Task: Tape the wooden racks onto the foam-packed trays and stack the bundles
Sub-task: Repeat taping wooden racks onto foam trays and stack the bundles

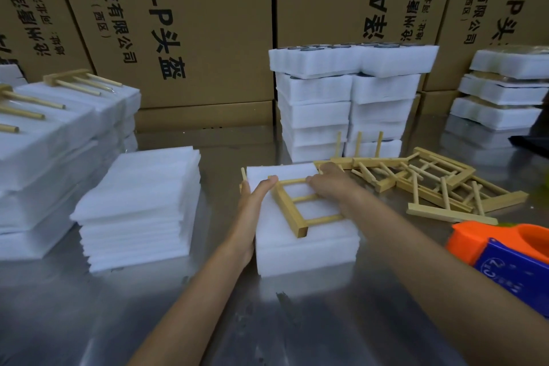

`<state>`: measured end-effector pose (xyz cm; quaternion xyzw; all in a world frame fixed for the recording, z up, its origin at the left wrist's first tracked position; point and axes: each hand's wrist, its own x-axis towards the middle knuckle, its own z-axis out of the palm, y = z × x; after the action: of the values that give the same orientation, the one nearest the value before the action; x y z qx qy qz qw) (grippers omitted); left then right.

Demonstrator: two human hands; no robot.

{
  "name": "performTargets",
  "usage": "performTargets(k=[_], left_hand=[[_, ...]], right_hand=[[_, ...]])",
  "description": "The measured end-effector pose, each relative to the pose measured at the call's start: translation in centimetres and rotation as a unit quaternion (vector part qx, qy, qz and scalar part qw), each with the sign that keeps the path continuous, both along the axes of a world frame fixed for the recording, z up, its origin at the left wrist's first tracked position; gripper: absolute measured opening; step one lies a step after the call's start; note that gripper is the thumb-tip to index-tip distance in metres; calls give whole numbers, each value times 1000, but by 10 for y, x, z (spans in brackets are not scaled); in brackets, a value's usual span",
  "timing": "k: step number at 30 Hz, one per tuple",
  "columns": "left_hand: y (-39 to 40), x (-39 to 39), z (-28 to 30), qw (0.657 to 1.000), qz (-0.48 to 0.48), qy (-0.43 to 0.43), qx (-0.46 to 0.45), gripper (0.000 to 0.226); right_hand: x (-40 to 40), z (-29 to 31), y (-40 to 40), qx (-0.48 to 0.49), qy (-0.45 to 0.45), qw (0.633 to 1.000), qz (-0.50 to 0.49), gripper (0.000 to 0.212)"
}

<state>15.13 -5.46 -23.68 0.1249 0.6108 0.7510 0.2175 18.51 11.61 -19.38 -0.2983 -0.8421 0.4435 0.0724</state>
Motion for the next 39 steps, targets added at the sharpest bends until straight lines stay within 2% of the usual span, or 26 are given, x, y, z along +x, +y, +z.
performTargets(k=[4,7,10,12,15,16,18,19,21,22,23,24,26,28,32,35,37,39], left_hand=[[-1,2,2,1000,-11,15,9,75],[-1,2,2,1000,-7,21,11,56],[-1,7,3,999,-31,19,17,49],[2,15,4,998,-58,20,15,46],[9,31,3,996,-84,23,10,44],[12,37,3,996,-83,25,10,44],[13,44,2,997,-72,28,15,44],[12,47,2,997,-67,25,20,43],[9,51,2,997,-64,16,37,38],[8,53,3,997,-61,18,43,36],[8,54,4,997,-60,25,45,36],[8,55,4,997,-58,31,43,37],[9,57,6,997,-53,38,37,40],[10,60,7,997,-48,42,37,38],[8,62,9,998,-15,50,35,18],[4,57,9,999,20,44,-2,52],[3,57,15,987,98,116,-52,44],[5,65,27,949,148,253,-116,34]], right_hand=[[-4,10,-11,-25,6,999,-37,58],[-1,14,-13,-62,-16,997,-33,47],[13,17,-8,-160,4,987,-9,37],[31,19,-1,-219,-18,976,-6,33],[59,25,8,-261,-44,964,13,37],[66,26,12,-232,-39,972,11,40],[86,33,17,-114,-12,993,11,46],[99,37,19,-57,15,998,27,43],[133,40,29,56,66,995,39,20],[152,38,36,141,70,987,19,17],[172,32,45,244,55,968,-26,23],[191,24,53,339,38,936,-89,31],[220,6,65,438,16,877,-197,42],[235,-14,73,450,15,858,-247,42],[238,-34,75,477,68,834,-270,31],[233,-35,81,501,101,818,-265,29],[228,-32,82,515,115,810,-258,27],[222,-28,78,517,141,805,-254,28]])
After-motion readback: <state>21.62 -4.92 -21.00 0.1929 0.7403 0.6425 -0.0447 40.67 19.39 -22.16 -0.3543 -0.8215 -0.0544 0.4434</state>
